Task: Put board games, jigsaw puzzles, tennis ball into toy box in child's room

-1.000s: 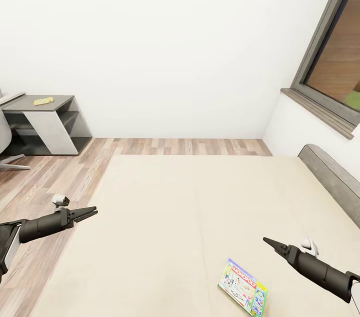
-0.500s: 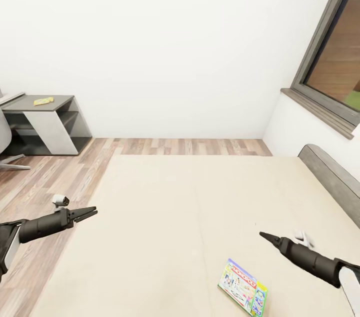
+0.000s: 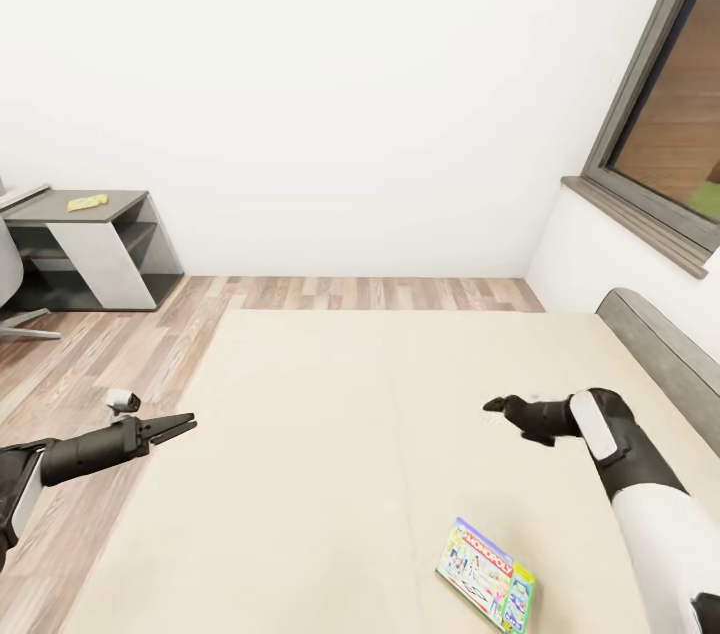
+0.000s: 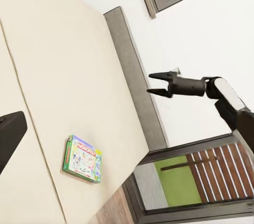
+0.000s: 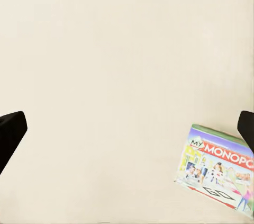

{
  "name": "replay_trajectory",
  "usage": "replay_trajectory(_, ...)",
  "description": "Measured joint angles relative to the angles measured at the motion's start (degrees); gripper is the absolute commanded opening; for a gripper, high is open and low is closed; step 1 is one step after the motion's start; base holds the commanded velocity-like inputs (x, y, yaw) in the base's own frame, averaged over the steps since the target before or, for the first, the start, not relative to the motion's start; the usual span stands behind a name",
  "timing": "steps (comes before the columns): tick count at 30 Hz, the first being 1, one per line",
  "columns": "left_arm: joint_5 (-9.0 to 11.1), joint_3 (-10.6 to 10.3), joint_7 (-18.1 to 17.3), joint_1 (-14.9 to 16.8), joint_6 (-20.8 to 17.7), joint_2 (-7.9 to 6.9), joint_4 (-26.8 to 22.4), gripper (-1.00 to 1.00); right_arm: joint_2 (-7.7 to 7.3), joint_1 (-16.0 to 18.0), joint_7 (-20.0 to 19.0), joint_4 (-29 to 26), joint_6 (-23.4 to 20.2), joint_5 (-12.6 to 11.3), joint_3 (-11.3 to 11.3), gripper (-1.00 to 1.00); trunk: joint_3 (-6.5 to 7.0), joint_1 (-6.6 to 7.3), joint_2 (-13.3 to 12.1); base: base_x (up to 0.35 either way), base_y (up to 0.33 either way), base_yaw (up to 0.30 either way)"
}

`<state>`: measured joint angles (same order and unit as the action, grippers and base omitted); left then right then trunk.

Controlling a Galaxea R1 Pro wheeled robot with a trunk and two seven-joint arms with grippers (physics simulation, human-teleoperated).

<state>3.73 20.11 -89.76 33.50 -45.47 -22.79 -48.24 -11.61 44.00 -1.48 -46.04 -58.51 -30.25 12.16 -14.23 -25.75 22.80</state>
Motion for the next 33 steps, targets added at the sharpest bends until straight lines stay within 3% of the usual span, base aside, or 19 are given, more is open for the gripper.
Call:
replay_trajectory(4, 0.0, 0.0, 0.0, 0.0, 0.0, 0.09, 0.0, 1.0, 2.08, 6.7, 6.6, 13.1, 6.6, 0.9, -3.3, 1.0, 0.0, 0.0, 0.0, 0.0, 0.0, 0.0)
replay_trajectory(6, 0.0, 0.0, 0.0, 0.0, 0.0, 0.11, 0.0, 1.0, 2.42, 8.2, 8.6, 17.0, 9.3, 0.9, -5.5, 1.0, 0.0, 0.0, 0.0, 0.0, 0.0, 0.0)
replay_trajectory(9, 0.0, 0.0, 0.0, 0.0, 0.0, 0.11, 0.0, 1.0, 2.48, 9.1, 9.9, 19.4, 11.1, 0.9, -8.8, 1.0, 0.0, 0.0, 0.0, 0.0, 0.0, 0.0)
replay_trajectory(14, 0.0, 0.0, 0.0, 0.0, 0.0, 0.12, 0.0, 1.0, 2.3, 9.3, 10.0, 20.6, 12.1, 0.8, -11.9, 1.0, -0.01, 0.0, 0.0, 0.0, 0.0, 0.0)
replay_trajectory(33, 0.0, 0.1, 0.0, 0.0, -0.1, 0.03, 0.0, 1.0, 1.99, 9.2, 8.7, 21.0, 12.7, 0.9, -12.7, 1.0, -1.51, 0.0, 0.0, 0.0, 0.0, 0.0)
